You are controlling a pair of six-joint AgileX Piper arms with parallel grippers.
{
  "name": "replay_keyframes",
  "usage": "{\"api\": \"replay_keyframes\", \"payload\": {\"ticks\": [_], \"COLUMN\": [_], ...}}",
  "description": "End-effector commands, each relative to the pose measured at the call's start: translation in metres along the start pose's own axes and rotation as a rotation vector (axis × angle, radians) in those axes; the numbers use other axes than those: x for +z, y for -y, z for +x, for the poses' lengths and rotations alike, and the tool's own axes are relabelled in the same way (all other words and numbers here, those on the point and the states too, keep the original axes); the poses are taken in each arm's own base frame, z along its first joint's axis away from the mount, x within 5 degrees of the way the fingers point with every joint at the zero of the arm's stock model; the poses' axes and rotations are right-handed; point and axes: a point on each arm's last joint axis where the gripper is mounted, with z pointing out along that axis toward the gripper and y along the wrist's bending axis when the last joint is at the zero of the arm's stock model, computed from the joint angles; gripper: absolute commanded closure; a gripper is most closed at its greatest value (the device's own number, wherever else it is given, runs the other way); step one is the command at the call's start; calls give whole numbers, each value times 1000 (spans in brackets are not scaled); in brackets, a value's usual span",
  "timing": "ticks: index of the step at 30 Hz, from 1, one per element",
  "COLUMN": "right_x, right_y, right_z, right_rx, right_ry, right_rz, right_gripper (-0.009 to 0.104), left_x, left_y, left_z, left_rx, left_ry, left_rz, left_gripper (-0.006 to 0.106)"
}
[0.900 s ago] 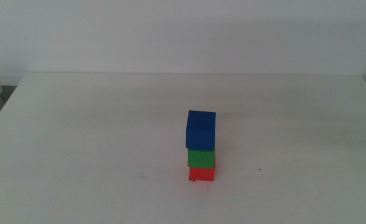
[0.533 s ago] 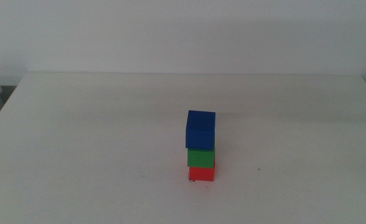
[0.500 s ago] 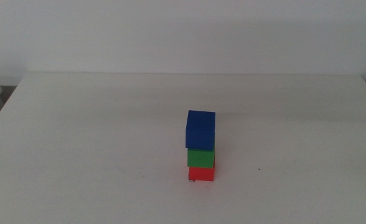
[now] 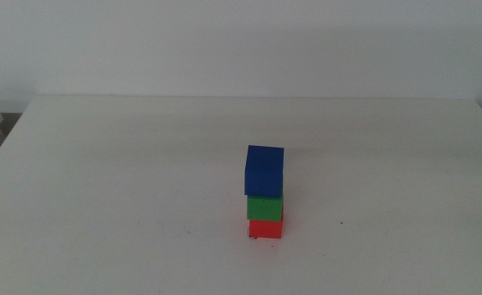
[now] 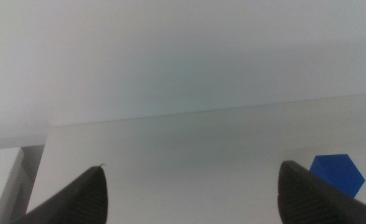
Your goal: Stack red cubes first, then green, then blue cubes in a specific spot.
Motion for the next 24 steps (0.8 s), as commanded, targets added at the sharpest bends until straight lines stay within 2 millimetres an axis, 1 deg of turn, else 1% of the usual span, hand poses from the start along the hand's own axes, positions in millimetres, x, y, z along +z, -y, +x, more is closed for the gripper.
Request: {"api": "replay_keyframes", "payload": {"ticks": [1, 3, 7, 11, 20, 24], "right_x": [0, 1, -3, -5, -4, -13], "right_y": [-1, -3, -7, -7, -7, -8], "right_z": [5, 12, 26, 35, 35, 37], "right_rx": [-1, 26, -53, -23, 9, 58], "right_ry": [-3, -27, -47, -63, -67, -83], "right_rz": [-2, -23, -57, -58, -58, -68], "right_gripper": [2, 2, 2, 2, 2, 2], "left_x": [0, 0, 0, 0, 0, 0], "left_y": [0, 0, 1, 0, 0, 0], "left_z": [-1, -1, -1, -1, -1, -1], "left_rx": [-3, -5, -8, -5, -5, -3], "left_ry": [14, 14, 15, 14, 14, 15], "left_rz": [3, 3, 6, 4, 4, 4], "left_gripper": [7, 7, 7, 7, 7, 7]}}
